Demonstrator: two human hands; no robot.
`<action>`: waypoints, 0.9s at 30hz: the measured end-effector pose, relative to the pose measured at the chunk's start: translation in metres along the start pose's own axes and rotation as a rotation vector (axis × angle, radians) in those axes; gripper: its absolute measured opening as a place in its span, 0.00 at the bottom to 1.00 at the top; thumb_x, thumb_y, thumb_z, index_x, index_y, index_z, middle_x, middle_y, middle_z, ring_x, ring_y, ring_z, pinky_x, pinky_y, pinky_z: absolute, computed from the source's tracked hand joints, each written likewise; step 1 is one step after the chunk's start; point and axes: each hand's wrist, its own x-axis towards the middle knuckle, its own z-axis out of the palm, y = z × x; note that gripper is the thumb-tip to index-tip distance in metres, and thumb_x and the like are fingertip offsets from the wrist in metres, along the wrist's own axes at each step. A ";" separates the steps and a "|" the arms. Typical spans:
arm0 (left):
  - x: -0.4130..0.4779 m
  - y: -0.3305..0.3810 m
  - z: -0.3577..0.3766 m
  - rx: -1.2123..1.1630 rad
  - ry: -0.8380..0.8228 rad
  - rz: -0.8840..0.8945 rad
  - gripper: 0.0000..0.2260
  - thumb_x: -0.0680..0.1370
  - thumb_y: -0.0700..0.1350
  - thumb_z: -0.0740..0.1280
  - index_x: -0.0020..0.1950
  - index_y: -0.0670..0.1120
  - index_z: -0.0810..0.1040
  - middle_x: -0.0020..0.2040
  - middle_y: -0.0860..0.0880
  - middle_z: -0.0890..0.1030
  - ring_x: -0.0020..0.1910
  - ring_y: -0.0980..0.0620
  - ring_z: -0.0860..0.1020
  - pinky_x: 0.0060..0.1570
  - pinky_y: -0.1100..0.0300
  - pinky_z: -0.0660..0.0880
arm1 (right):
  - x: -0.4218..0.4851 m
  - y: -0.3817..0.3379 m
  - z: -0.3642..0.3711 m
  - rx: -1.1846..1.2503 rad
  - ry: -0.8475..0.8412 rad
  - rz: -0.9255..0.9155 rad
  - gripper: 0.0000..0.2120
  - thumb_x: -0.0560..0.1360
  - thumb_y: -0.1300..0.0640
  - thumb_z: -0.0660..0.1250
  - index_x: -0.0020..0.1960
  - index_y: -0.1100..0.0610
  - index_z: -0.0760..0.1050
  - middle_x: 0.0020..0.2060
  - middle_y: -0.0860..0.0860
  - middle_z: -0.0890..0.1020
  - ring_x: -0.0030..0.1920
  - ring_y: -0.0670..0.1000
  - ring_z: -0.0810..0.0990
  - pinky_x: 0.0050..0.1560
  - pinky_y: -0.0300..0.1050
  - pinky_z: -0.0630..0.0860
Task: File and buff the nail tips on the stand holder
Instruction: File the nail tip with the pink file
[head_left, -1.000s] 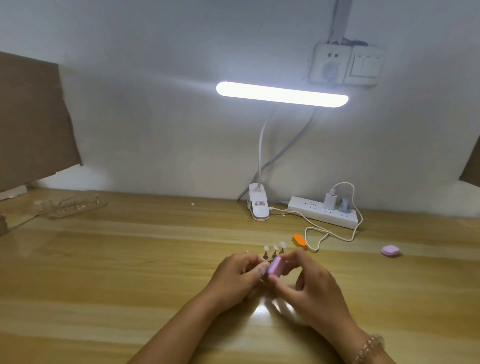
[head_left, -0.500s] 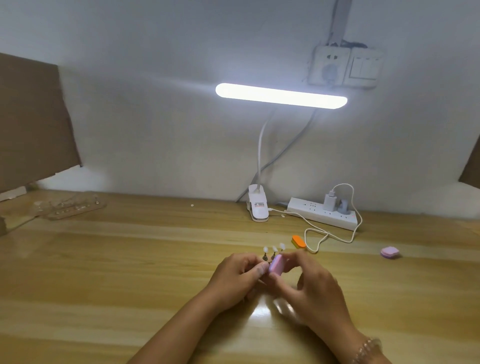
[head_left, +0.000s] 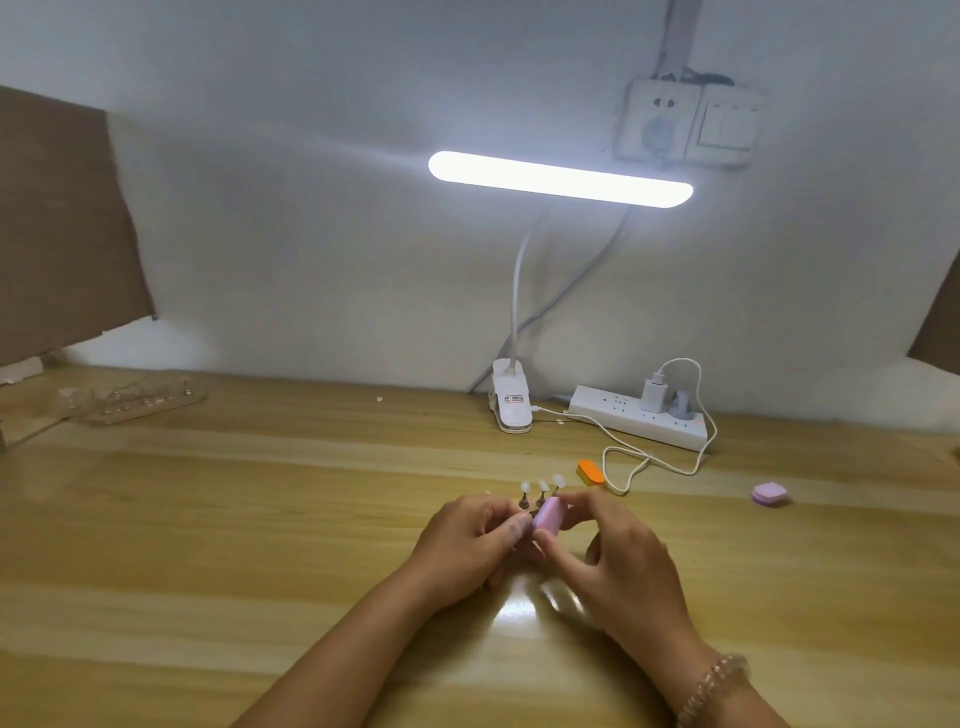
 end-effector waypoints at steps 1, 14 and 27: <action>0.000 -0.001 0.000 -0.003 -0.001 0.002 0.09 0.82 0.45 0.64 0.45 0.45 0.82 0.38 0.44 0.84 0.26 0.57 0.74 0.37 0.55 0.73 | -0.001 0.000 0.001 -0.028 -0.030 -0.030 0.13 0.69 0.41 0.72 0.50 0.43 0.74 0.43 0.34 0.80 0.31 0.34 0.72 0.35 0.36 0.68; -0.002 0.003 -0.001 0.057 0.004 -0.005 0.09 0.83 0.46 0.63 0.45 0.47 0.79 0.37 0.54 0.80 0.33 0.54 0.76 0.43 0.45 0.76 | -0.001 -0.001 0.001 0.026 -0.066 -0.015 0.14 0.68 0.42 0.73 0.50 0.42 0.73 0.44 0.35 0.80 0.33 0.38 0.75 0.36 0.39 0.73; -0.005 0.003 0.001 -0.090 -0.037 -0.035 0.07 0.83 0.45 0.63 0.51 0.46 0.80 0.42 0.55 0.86 0.39 0.54 0.83 0.38 0.54 0.75 | 0.004 0.012 -0.004 0.175 0.092 0.097 0.11 0.70 0.48 0.75 0.48 0.42 0.75 0.43 0.36 0.81 0.29 0.47 0.76 0.36 0.45 0.75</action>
